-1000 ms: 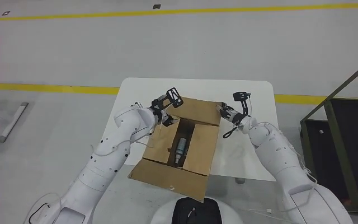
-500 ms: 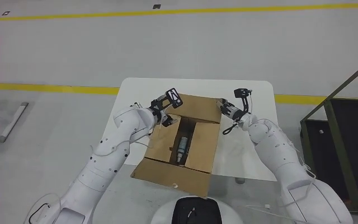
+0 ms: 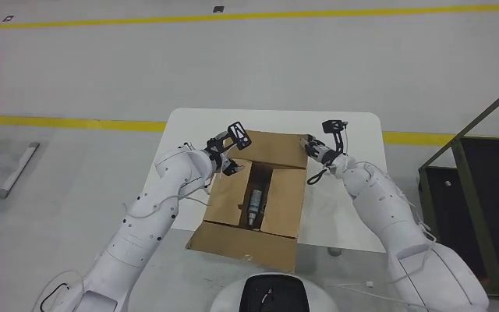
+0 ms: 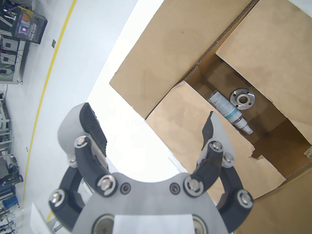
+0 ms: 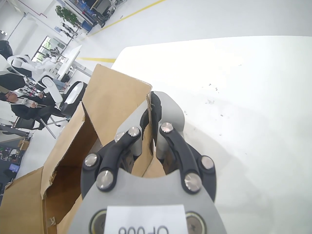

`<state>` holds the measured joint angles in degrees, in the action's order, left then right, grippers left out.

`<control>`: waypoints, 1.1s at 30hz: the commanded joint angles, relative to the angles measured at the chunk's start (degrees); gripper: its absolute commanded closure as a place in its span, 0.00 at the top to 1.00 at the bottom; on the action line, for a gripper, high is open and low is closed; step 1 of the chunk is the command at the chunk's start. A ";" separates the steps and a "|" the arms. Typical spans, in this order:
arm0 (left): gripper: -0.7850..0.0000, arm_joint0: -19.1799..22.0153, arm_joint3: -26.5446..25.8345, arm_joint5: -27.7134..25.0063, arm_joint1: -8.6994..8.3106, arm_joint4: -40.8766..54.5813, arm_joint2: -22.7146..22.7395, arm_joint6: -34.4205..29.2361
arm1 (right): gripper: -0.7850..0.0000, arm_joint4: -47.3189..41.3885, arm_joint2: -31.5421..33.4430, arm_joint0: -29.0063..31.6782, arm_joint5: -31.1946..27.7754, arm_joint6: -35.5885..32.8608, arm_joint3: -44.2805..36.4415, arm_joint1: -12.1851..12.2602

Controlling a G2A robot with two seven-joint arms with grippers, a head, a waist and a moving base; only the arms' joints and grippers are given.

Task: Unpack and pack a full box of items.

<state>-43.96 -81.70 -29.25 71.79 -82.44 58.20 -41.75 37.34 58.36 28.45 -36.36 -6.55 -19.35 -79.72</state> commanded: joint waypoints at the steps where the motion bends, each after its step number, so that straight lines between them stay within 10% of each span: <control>1: 1.00 0.00 0.00 0.00 0.00 0.00 0.00 0.00 | 0.28 0.01 -0.14 -0.06 0.13 0.13 0.32 -0.20; 3: 1.00 0.00 0.00 0.00 0.00 0.00 0.00 0.00 | 0.90 -0.42 -0.09 -0.06 0.05 0.46 0.55 -0.40; 21: 1.00 0.00 0.00 0.00 0.00 0.00 0.00 0.00 | 1.00 13.99 2.36 7.50 2.44 24.58 -10.88 3.90; 28: 1.00 0.00 0.00 0.00 0.00 0.00 0.00 0.00 | 0.13 22.92 8.36 19.49 12.12 29.67 -28.09 8.08; 33: 1.00 0.00 0.00 0.00 0.00 0.00 0.00 0.00 | 0.00 26.07 16.57 33.63 17.13 26.92 -47.54 11.14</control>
<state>-43.96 -81.70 -29.26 71.79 -82.44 58.20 -41.75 63.19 72.85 58.39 -19.91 21.41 -61.57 -69.11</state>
